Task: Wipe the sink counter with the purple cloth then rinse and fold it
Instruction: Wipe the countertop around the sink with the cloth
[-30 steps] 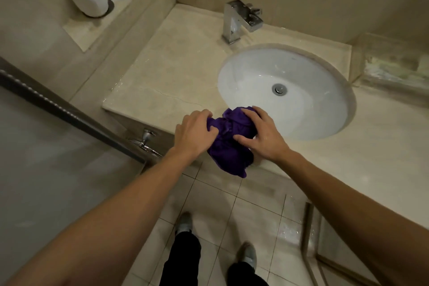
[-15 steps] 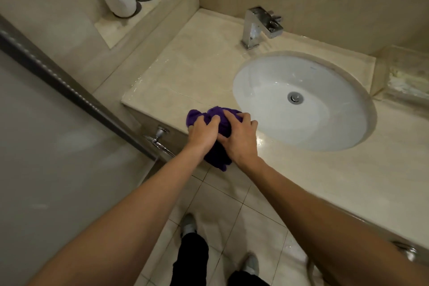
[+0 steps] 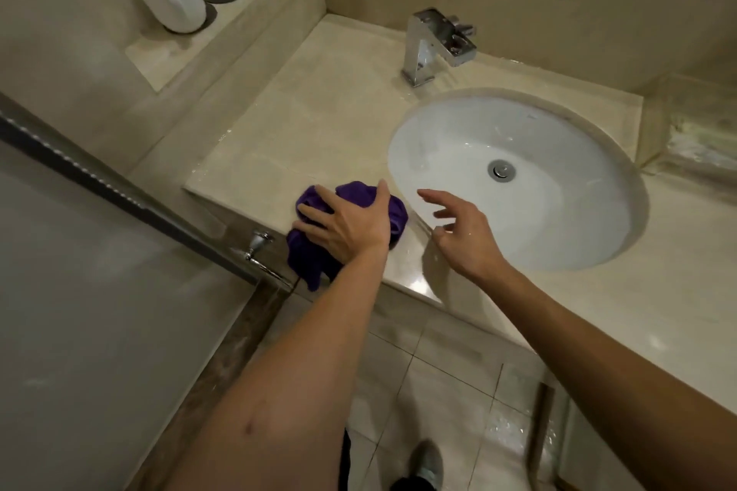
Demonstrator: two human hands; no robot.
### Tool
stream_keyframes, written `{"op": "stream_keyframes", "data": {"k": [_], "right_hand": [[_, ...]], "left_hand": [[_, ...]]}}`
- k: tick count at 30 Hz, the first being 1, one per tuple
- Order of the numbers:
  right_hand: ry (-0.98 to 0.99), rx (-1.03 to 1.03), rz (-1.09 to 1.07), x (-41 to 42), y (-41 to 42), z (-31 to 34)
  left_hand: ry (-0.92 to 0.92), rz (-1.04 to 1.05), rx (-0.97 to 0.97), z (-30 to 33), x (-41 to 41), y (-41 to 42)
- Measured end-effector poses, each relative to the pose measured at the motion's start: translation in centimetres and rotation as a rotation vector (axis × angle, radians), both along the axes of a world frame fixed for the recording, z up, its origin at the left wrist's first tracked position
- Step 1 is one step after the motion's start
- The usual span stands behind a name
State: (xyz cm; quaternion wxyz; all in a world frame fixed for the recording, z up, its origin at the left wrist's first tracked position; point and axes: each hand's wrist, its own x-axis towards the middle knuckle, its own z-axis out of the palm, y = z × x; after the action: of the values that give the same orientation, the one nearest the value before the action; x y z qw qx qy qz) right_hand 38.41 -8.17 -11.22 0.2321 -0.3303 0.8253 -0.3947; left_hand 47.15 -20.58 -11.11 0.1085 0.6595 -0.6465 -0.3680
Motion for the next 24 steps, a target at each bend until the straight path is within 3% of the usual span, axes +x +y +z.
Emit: {"op": "stream_keyframes", "data": {"k": [3,7,15,17,19,22,24], "right_hand": [[0.093,0.063,0.078,-1.0,2.0,-0.6],[0.079,0.091,0.133,-1.6,2.3,-1.1],[0.059,0.099,0.117,-1.6,2.7,-0.3],[0.044,0.070,0.078,-1.3,2.9,-0.5],[0.049,0.052,0.046,-1.1,3.1,-1.5],[0.008,-0.003,0.007,-0.2,2.3,-2.2],[-0.008,-0.035,0.010,0.1,1.7,-2.6]], "left_hand": [[-0.007,0.057,-0.125,-1.6,-0.8,-0.3],[0.008,-0.009,-0.288,-3.0,0.2,-1.1],[0.127,-0.486,-0.257,-2.6,4.1,-6.6],[0.046,-0.545,-0.285,-2.2,4.7,-8.2],[-0.106,-0.455,-0.320,-1.4,3.8,-7.3],[-0.020,-0.080,-0.116,-0.2,1.0,-4.1],[-0.008,0.015,-0.111,-1.0,0.1,-3.6]]}}
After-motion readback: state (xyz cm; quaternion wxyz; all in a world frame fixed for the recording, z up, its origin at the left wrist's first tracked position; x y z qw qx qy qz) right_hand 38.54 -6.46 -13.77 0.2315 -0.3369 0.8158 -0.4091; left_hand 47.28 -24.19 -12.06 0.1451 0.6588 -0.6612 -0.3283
